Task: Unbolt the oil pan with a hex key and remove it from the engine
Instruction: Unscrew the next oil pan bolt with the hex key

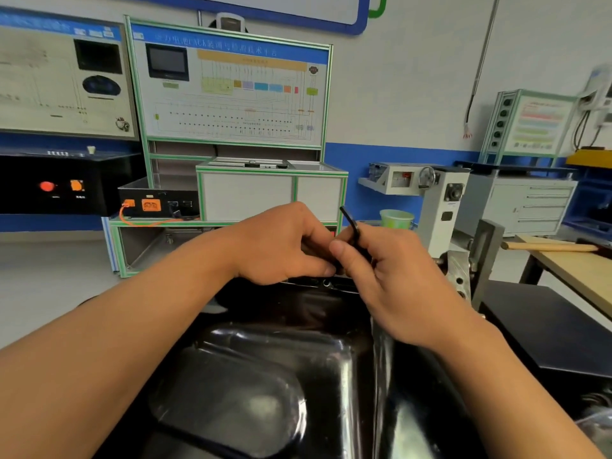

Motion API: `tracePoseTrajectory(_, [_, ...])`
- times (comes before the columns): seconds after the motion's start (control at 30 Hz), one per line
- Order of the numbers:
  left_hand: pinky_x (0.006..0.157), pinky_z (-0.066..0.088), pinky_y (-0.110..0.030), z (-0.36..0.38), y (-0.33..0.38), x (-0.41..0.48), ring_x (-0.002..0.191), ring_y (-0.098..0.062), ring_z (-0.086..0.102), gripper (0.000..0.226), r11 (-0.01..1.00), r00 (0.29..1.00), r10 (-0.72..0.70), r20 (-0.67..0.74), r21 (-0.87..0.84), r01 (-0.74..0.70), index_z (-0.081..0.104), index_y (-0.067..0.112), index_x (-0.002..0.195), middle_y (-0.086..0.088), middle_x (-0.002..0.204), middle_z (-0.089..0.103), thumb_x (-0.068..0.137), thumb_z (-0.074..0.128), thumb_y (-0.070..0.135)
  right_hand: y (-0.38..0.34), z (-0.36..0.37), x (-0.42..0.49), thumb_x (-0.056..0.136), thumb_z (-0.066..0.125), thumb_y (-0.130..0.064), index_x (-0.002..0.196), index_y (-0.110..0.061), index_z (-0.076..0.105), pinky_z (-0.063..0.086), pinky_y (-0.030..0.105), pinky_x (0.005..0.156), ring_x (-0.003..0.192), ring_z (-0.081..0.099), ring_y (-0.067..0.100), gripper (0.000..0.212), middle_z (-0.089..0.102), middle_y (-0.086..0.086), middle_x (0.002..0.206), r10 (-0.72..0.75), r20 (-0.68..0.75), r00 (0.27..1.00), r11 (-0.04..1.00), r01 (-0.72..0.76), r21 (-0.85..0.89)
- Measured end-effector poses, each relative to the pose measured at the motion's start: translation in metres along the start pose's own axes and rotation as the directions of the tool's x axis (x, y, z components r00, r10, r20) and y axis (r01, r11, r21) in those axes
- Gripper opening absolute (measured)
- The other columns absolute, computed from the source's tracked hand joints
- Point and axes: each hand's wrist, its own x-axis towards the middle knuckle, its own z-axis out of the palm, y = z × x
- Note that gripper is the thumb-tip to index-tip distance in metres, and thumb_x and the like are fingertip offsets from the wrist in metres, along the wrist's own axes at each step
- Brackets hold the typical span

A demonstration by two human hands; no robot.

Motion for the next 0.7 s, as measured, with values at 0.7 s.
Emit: tracePoseTrajectory(0.7, [0.046,0.028,-0.016,-0.002,0.009,-0.006,0.045,-0.006,0.034,0.046,0.976,0.996,-0.082,-0.047,0.2,0.089,0.05,0.03,0.047,0.011,0.043,0.039,0.086,0.07,0.015,-0.023,-0.001,0.001,0.094,0.07,-0.033,0.107,-0.029,0.076,0.051,0.034,0.058,0.058,0.062,0.017,0.016,0.064,-0.009,0.06,-0.072,-0.123,0.99,0.981,0.093,0.17])
